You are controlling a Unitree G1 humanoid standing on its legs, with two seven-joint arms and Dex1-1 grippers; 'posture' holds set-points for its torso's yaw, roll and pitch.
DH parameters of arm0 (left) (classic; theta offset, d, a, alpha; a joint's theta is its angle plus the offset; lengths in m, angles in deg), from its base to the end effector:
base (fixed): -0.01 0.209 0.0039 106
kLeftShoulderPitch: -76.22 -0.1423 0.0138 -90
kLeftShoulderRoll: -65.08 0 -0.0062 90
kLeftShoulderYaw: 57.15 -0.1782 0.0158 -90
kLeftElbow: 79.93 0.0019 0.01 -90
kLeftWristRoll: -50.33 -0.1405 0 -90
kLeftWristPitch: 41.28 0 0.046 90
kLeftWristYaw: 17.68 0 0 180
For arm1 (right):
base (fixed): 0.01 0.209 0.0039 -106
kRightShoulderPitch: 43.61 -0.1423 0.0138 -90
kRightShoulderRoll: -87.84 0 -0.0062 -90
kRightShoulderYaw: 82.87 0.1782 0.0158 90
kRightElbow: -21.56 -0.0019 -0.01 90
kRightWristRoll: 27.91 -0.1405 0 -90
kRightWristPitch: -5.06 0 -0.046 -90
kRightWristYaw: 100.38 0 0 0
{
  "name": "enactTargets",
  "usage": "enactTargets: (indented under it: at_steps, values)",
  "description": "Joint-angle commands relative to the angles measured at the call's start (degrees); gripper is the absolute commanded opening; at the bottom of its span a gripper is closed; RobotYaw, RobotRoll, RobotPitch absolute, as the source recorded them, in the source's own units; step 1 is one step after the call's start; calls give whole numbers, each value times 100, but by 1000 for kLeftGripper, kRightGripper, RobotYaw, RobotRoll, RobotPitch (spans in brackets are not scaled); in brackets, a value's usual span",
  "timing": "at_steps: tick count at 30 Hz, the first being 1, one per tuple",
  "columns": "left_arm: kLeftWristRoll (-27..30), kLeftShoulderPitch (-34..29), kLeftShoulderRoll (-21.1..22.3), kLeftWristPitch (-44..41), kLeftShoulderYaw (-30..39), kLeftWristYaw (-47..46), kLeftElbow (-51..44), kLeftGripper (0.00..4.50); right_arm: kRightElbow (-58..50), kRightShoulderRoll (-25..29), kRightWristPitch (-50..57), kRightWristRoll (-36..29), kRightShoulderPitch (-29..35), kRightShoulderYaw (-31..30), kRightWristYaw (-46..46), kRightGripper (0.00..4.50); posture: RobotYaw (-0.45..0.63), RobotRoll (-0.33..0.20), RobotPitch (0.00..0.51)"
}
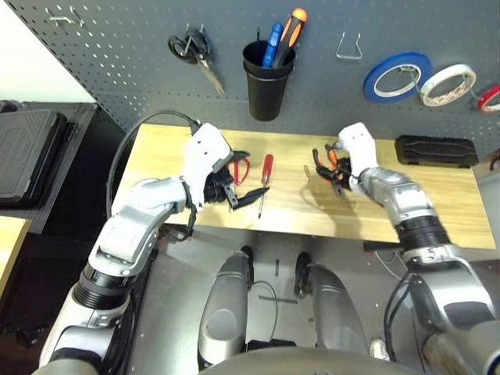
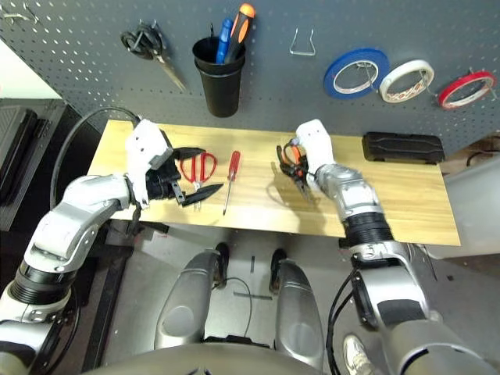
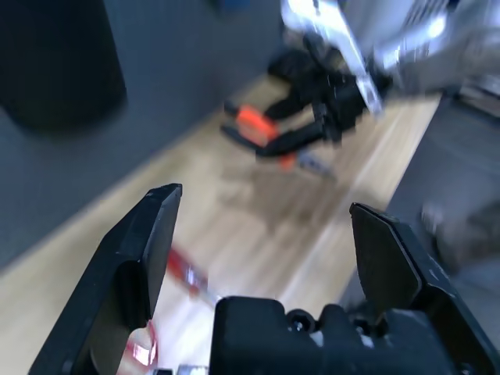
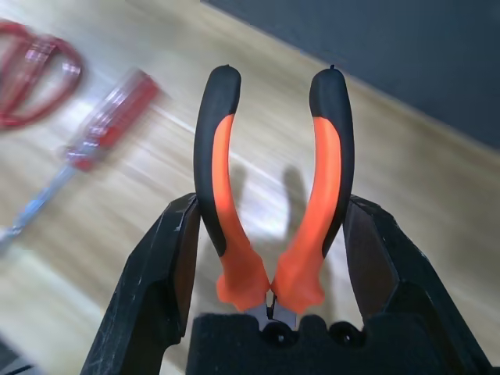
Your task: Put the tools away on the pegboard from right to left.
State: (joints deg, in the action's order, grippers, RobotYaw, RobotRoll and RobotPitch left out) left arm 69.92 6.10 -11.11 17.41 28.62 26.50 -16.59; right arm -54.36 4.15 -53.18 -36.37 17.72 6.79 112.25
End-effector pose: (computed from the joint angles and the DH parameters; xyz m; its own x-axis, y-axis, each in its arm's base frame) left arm 0.2303 0.1712 0.1883 0.5193 -0.8505 -0.0834 0.8257 0.4742 0.3057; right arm 0.2914 -0.2074 0.1158 0.8105 0.4585 -0.3646 -0.5068 0.8609 -0.0440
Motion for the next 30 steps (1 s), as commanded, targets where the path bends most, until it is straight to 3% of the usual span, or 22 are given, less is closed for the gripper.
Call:
enactTargets:
  at_steps: [1, 10, 17, 30]
  values:
    - [403, -8, -139, 74, 241, -63, -334, 4500, -414, 269, -381, -167, 330, 187, 298, 3041, 269, 0, 288]
    - [935, 253, -275, 60, 604, -375, -594, 4500, -682, 458, -1961, -596, 812, 628, 914, 3041, 265, 0, 264]
    - [1069, 460, -362, 191, 730, -580, -476, 4500, -1047, 364, -2828, -1095, 806, 953, 1190, 3041, 245, 0, 245]
    - [1118, 705, -387, 326, 700, -556, -137, 4500, -1406, 700, -1731, -2369, -618, 1505, 1018, 3041, 197, 0, 244]
